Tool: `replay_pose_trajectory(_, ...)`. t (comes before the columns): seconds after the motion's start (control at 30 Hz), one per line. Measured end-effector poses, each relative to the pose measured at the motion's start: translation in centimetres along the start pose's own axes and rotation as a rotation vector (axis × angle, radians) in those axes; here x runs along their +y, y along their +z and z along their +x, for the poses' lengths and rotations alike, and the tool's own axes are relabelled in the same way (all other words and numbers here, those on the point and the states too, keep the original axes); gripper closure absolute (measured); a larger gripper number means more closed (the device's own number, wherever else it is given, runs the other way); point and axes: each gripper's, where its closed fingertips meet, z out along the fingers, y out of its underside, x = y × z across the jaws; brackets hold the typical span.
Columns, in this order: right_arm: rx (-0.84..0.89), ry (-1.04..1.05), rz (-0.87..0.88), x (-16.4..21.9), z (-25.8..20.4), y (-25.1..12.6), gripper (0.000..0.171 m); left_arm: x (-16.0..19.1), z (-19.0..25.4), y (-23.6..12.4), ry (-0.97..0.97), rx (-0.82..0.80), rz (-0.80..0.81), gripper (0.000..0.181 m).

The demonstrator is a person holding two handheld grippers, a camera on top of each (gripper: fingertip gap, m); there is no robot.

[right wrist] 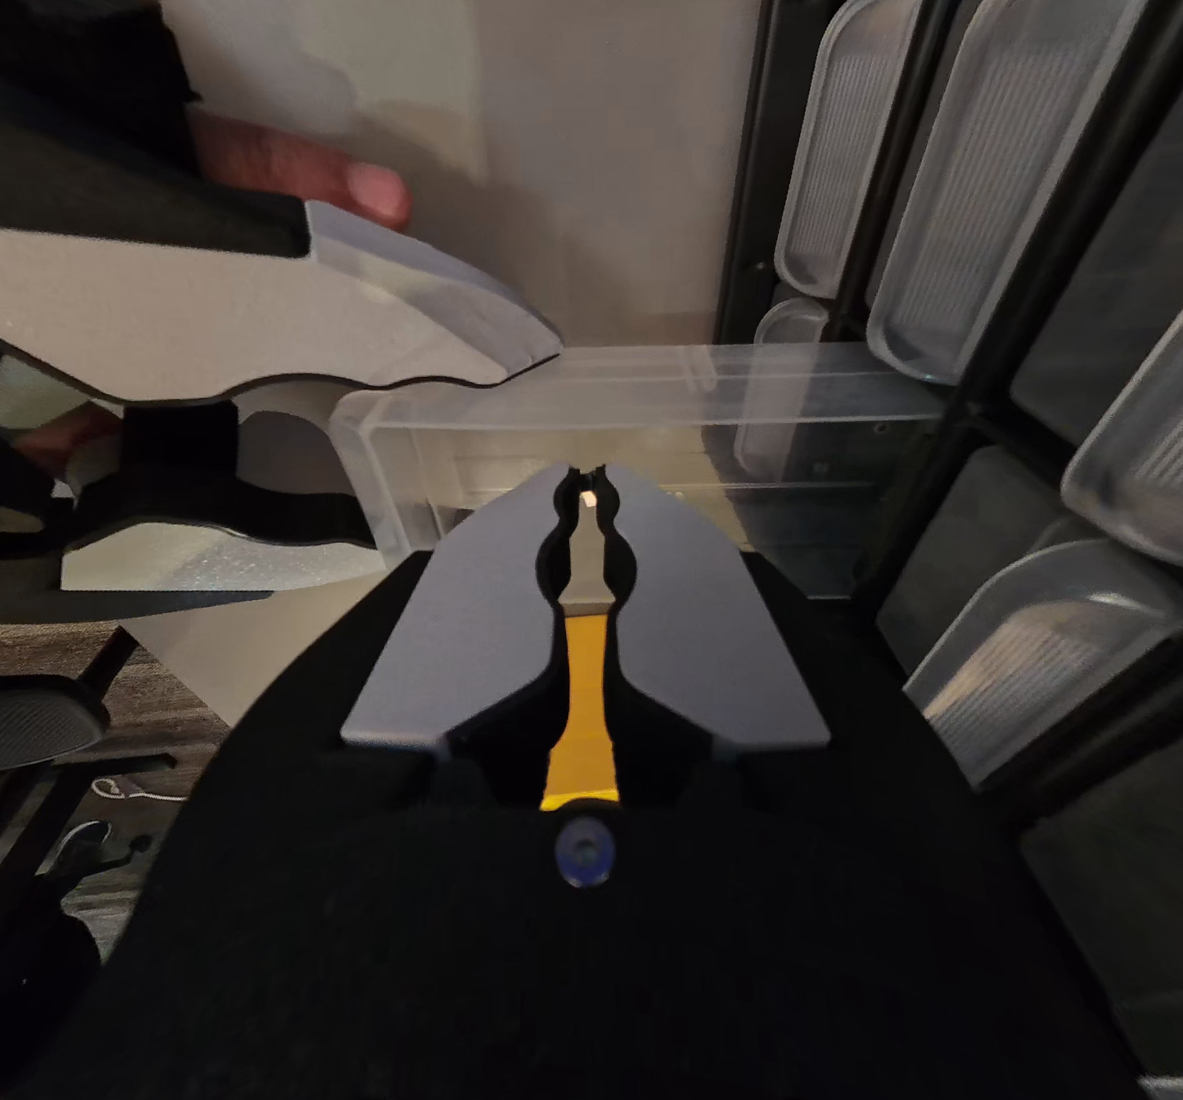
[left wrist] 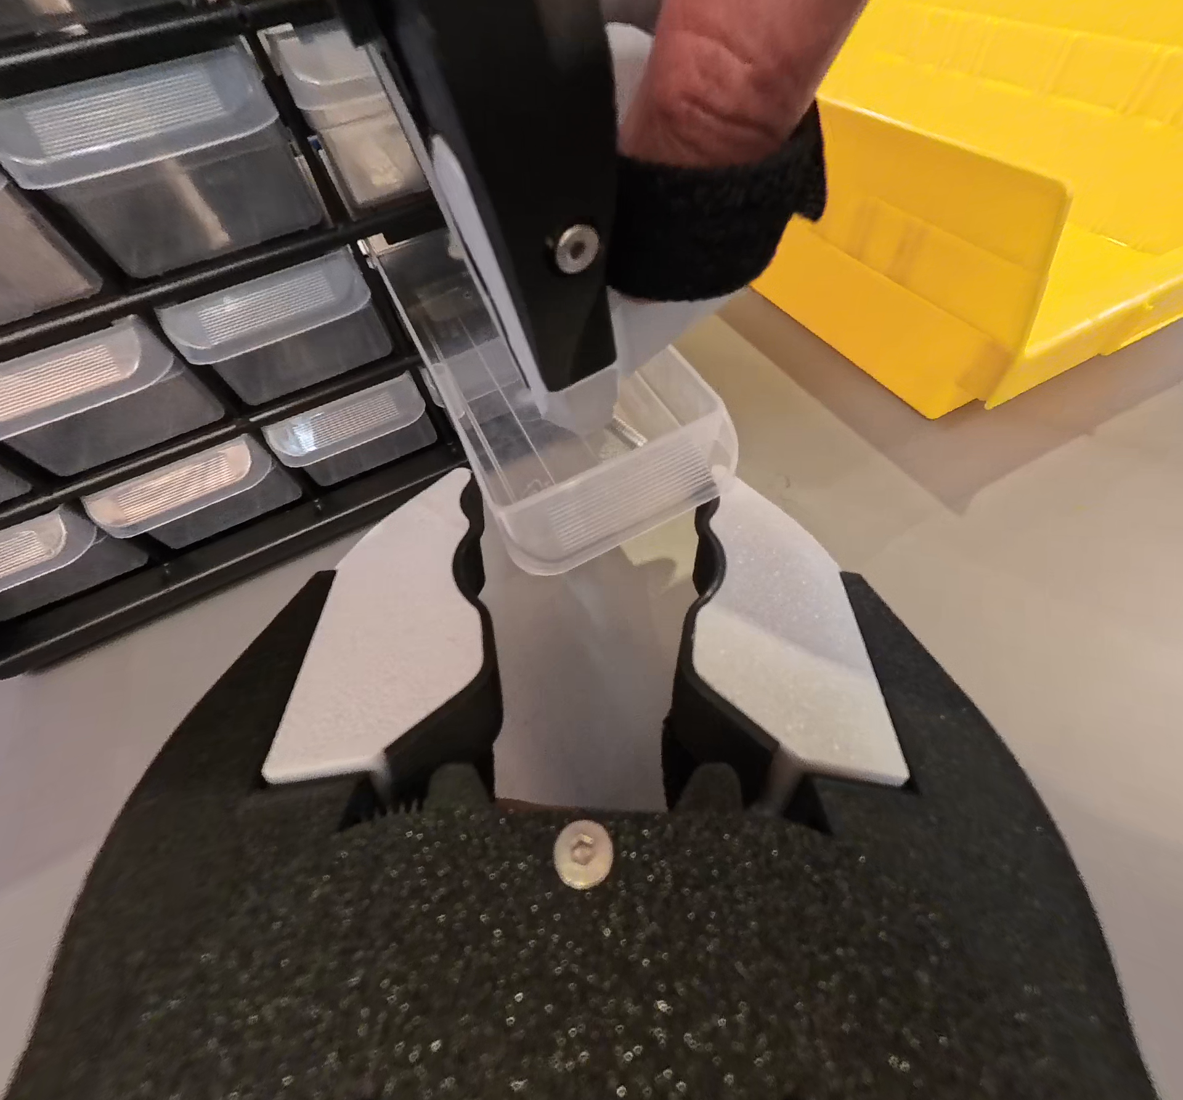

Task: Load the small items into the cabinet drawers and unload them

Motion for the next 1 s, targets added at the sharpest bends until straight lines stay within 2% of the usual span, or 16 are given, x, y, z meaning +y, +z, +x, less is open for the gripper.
replay_pose_trajectory(0.23, 0.024, 0.003, 0.070, -0.2, 0.3, -1.4, 0.167, 0.0, 0.0, 0.0, -0.002, 0.004, -0.001, 0.118)
replay_pose_trajectory(0.4, 0.081, 0.060, 0.329, 0.1, 0.8, -6.8, 0.167, -0.1, -0.1, -0.1, -0.003, 0.008, -0.002, 0.118)
replay_pose_trajectory(0.5, 0.185, 0.172, 0.527, 3.6, 2.5, -11.5, 0.167, -0.1, -0.2, 0.0, -0.005, 0.007, -0.003, 0.118)
replay_pose_trajectory(0.6, 0.290, 0.402, 0.643, 10.8, 5.9, -13.2, 0.167, -0.1, -0.2, 0.0, -0.005, 0.006, -0.003, 0.118)
replay_pose_trajectory(0.67, 0.275, 0.585, 0.660, 15.7, 7.9, -11.2, 0.168, -0.2, -0.3, 0.0, -0.006, 0.007, -0.004, 0.118)
replay_pose_trajectory(0.77, 0.196, 0.829, 0.542, 21.4, 9.4, -4.3, 0.168, -0.5, -0.4, 0.2, -0.012, 0.009, -0.003, 0.118)
replay_pose_trajectory(0.87, 0.113, 0.980, 0.442, 23.0, 9.7, 1.9, 0.168, -0.5, -0.5, 0.6, -0.013, 0.012, -0.009, 0.118)
replay_pose_trajectory(1.0, 0.082, 1.125, 0.360, 23.5, 10.8, 6.4, 0.167, -0.7, -0.7, 1.0, -0.013, 0.011, -0.012, 0.118)
